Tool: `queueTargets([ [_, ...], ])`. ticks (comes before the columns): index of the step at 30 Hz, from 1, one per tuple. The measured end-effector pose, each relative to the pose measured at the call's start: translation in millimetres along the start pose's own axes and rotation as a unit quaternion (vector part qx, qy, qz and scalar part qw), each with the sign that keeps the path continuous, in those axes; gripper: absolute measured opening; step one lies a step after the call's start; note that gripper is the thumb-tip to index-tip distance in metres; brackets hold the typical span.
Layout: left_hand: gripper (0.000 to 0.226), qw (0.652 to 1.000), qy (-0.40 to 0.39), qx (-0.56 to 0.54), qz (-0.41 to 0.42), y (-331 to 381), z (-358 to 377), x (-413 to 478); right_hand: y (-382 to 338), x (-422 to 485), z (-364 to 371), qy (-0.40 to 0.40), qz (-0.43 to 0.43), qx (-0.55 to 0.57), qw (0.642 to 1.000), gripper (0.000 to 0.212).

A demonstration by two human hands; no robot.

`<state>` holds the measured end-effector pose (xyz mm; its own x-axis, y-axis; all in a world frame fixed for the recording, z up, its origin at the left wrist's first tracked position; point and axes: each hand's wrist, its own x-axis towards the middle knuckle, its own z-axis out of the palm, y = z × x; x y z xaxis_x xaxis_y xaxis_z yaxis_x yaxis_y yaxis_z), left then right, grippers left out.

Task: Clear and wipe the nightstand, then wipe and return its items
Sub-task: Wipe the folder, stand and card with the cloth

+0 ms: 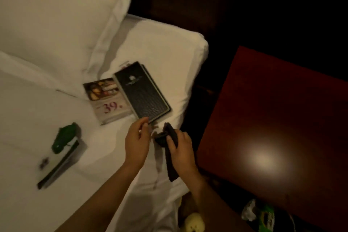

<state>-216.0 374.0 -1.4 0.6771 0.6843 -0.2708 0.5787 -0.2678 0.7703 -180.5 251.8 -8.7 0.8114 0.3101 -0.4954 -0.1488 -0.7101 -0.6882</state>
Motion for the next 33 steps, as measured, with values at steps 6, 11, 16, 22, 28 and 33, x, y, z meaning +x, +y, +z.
queueTargets([
  [6,0.026,0.992,0.007,-0.012,-0.124,6.8,-47.2,52.8,-77.5,39.9,-10.6,0.024,0.022,0.093,0.995,0.03],
  [11,0.024,0.98,-0.037,0.004,-0.195,12.2,-55.7,75.8,-134.6,78.3,-16.8,0.034,-0.026,0.054,0.998,0.031],
  [16,0.025,0.966,-0.06,0.004,-0.252,9.9,-48.8,76.7,-170.4,100.6,-12.0,0.021,-0.031,0.07,0.997,0.031],
  [22,0.048,0.789,0.14,-0.393,-0.451,-14.4,-67.4,87.4,-181.6,109.3,8.2,-0.013,-0.051,0.046,0.998,0.024],
  [28,0.032,0.831,0.102,-0.335,-0.433,-15.2,-79.4,101.9,-199.4,105.0,34.8,-0.037,-0.133,-0.014,0.99,0.026],
  [33,0.022,0.869,0.101,-0.292,-0.386,-11.6,-97.3,84.1,-209.5,89.5,59.0,-0.058,-0.224,-0.151,0.961,0.029],
])
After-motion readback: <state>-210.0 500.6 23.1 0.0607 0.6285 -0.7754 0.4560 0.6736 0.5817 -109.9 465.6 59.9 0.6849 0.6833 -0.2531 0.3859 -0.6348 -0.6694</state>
